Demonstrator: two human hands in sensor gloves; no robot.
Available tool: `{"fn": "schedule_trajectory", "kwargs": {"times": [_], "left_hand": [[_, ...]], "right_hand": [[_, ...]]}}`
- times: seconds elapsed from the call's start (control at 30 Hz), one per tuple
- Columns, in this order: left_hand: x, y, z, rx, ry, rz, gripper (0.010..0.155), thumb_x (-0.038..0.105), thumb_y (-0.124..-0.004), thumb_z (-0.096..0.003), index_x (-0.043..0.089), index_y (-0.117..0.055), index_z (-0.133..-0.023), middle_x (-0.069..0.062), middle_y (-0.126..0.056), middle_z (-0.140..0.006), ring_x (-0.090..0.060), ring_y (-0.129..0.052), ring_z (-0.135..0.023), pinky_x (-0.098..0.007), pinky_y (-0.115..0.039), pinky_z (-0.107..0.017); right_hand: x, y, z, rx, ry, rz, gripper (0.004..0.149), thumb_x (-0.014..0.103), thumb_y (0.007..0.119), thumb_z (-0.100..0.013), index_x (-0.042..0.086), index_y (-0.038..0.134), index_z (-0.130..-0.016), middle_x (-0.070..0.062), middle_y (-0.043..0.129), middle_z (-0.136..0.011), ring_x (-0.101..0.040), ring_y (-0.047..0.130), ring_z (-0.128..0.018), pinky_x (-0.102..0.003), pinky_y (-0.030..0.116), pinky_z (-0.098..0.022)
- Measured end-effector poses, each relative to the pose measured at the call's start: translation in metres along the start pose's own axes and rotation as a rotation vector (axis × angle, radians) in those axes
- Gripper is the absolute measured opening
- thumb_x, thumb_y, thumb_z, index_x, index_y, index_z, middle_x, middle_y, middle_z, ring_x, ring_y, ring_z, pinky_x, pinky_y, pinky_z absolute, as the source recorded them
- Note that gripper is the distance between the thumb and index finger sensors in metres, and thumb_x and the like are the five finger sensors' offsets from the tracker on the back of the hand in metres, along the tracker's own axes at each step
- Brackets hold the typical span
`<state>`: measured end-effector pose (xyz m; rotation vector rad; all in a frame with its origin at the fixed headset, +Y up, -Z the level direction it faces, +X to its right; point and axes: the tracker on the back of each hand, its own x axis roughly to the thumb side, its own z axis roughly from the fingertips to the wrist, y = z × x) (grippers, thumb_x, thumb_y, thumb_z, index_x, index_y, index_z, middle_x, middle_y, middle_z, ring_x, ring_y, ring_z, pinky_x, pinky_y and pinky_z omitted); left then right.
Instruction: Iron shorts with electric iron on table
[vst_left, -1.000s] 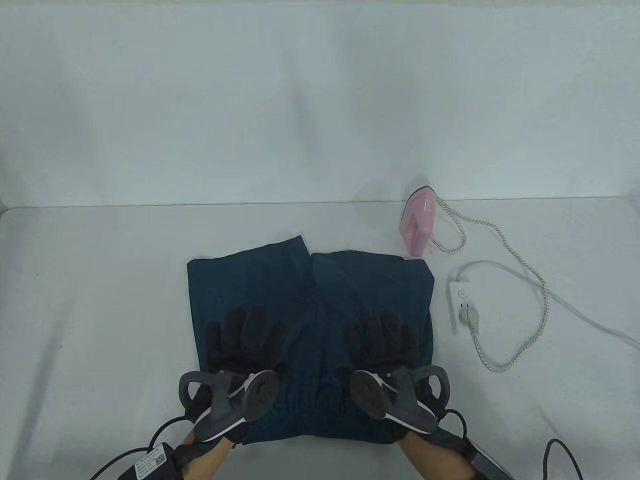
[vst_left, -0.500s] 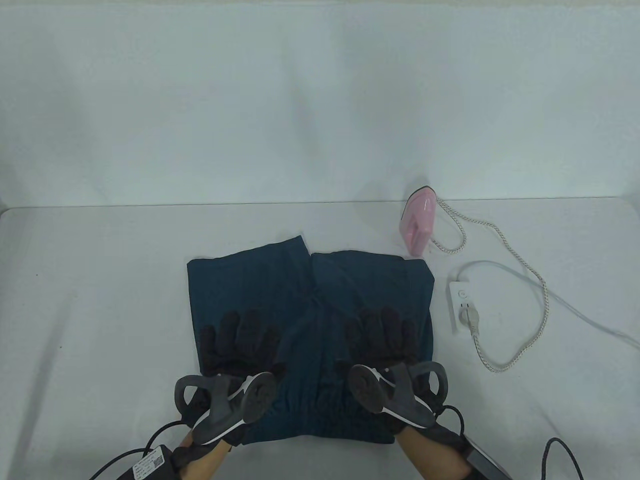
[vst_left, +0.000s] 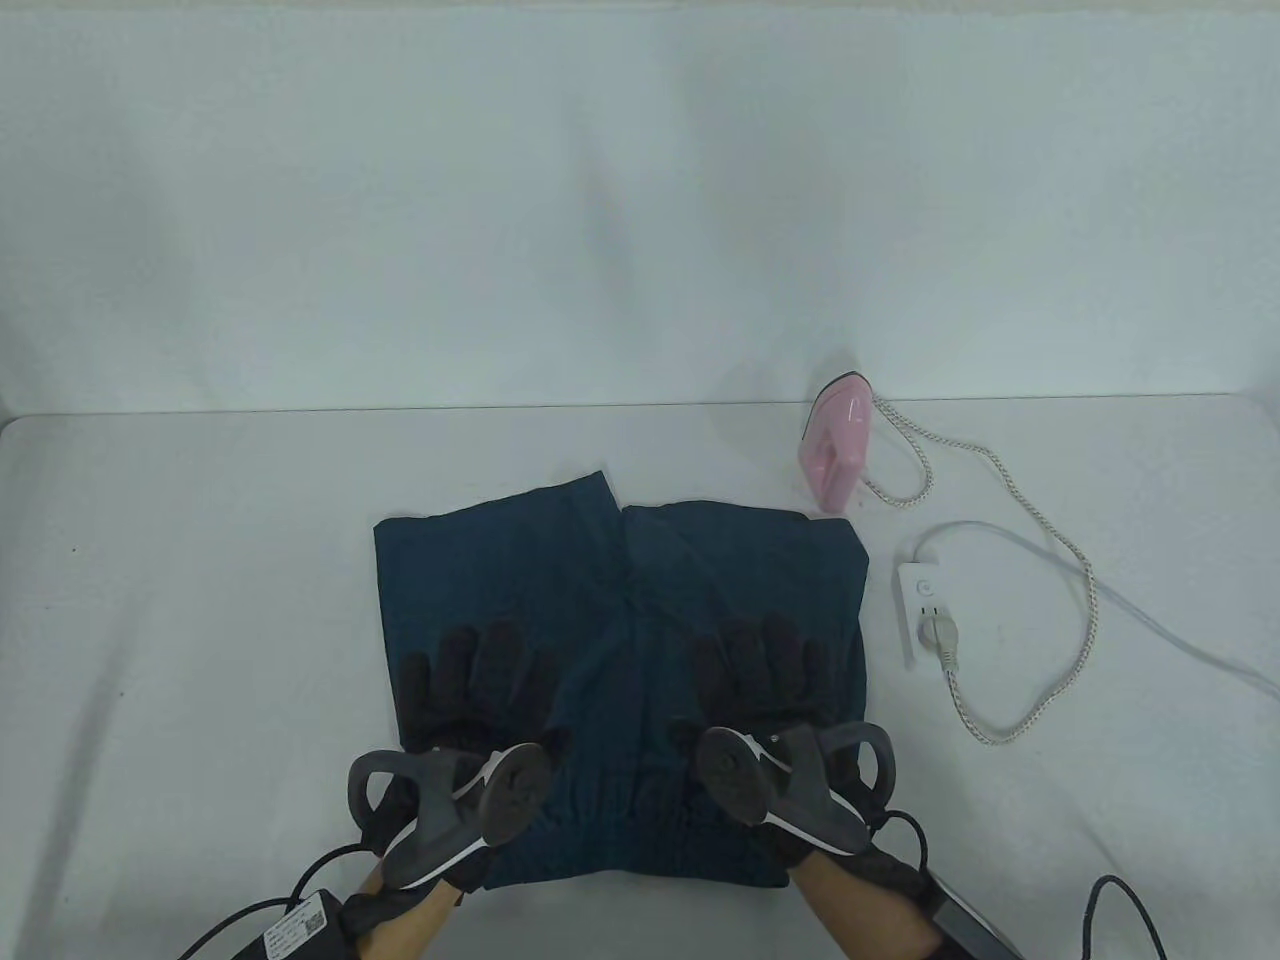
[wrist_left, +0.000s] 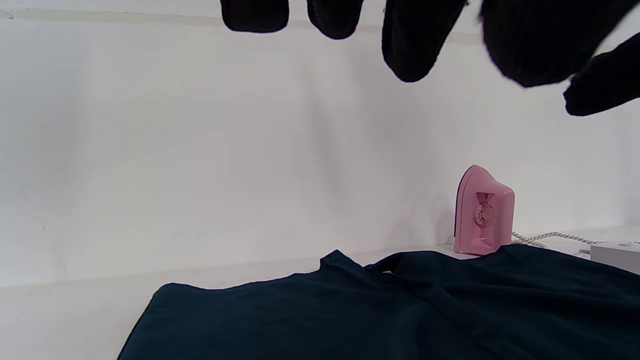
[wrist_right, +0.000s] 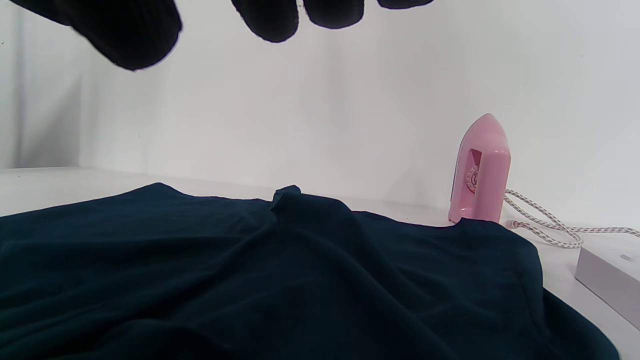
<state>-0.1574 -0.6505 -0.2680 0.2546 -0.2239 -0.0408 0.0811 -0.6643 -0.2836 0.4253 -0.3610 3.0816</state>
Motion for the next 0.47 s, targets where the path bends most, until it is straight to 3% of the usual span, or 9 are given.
{"fn": "schedule_trajectory", "kwargs": {"times": [0.47], "left_hand": [[-0.0001, -0.0003, -0.0002, -0.003, -0.002, -0.002, 0.069, 0.062, -0.073, -0.0474, 0.038, -0.055, -0.109, -0.001, -0.031, -0.122, -0.043, -0.038, -0.111, -0.070, -0.031, -0.075]], "right_hand": [[0.0023, 0.0006, 0.0003, 0.001, -0.009, 0.004, 0.076, 0.068, 0.070, -0.051, 0.028, 0.048, -0.112, -0.006, 0.045, -0.118, -0.047, 0.041, -0.109, -0.066, 0.036, -0.074]]}}
